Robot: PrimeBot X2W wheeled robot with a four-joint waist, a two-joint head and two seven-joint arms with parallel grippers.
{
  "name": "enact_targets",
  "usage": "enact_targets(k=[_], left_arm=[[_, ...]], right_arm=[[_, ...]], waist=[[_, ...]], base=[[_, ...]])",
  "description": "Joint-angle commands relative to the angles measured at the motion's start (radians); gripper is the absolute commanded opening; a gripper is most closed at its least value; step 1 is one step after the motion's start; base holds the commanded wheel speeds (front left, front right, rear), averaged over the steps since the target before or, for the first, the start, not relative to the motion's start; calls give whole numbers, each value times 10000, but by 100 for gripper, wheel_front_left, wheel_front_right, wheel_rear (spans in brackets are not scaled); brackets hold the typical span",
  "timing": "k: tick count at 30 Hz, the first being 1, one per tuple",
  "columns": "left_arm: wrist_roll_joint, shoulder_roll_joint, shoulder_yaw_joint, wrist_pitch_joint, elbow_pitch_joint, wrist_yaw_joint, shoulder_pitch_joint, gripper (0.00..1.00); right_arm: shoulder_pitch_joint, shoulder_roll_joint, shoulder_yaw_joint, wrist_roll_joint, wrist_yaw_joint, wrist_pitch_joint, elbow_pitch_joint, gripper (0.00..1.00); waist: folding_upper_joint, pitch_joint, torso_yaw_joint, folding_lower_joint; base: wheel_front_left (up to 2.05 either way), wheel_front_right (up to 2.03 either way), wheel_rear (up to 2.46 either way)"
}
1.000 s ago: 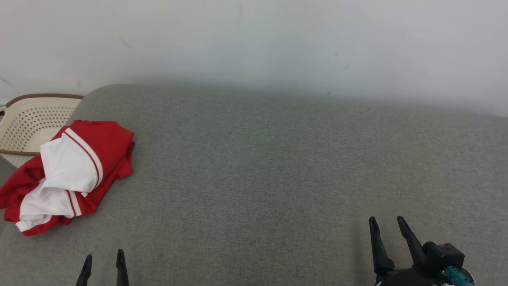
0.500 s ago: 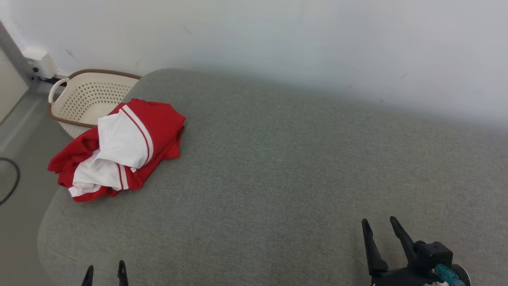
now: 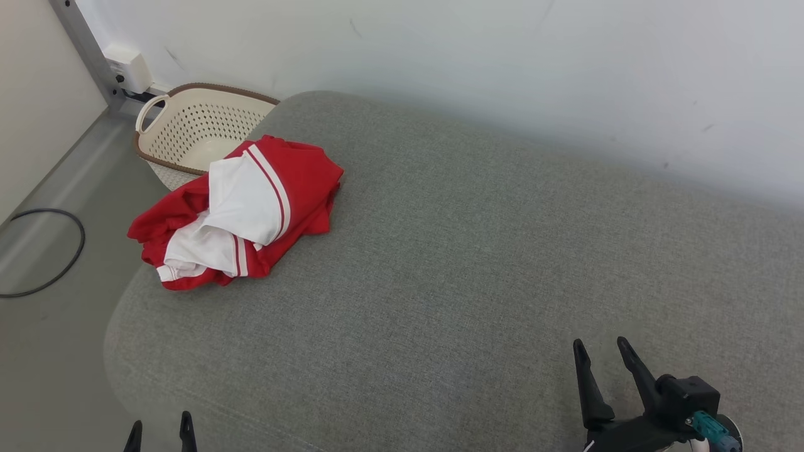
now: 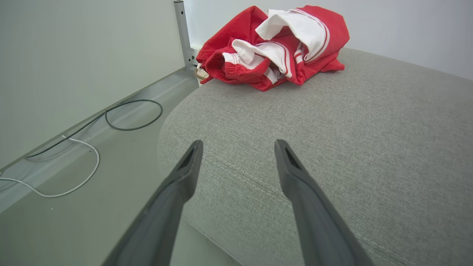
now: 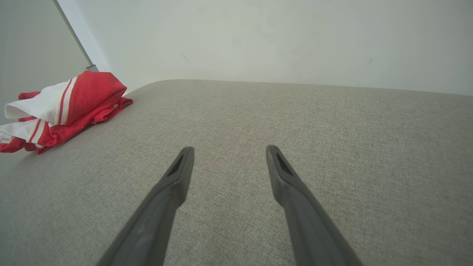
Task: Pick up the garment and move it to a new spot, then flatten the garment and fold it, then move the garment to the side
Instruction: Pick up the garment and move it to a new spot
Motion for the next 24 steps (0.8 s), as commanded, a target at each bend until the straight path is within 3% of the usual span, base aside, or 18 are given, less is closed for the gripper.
enact_targets(k=[1,11,13,18,24], left_arm=[[50,0,68,-42,68,19,-34,100],[-405,8,403,-42,216,76,-345,100],[-506,5,519,-42,262,-24,-548,100],[-497,53,935,-42,576,-742,-1634,100],[-173,340,1147,-42,1066,-1095,-3240,100]], right_arm=[[-30,-84,17,-171,7,-7,71,100],[-212,-273,215,-482,8,-7,243,100],[-255,-321,225,-570,8,-7,191,100],[-474,-548,129,-653,8,-7,-129,100],[-730,-843,-28,-533,8,-6,-465,100]], waist=[[0,28,57,0],[0,286,-37,0],[0,419,-105,0],[0,963,-394,0],[0,1616,-855,0]], base=[[0,0,0],[0,0,0],[0,0,0],[0,0,0],[0,0,0]])
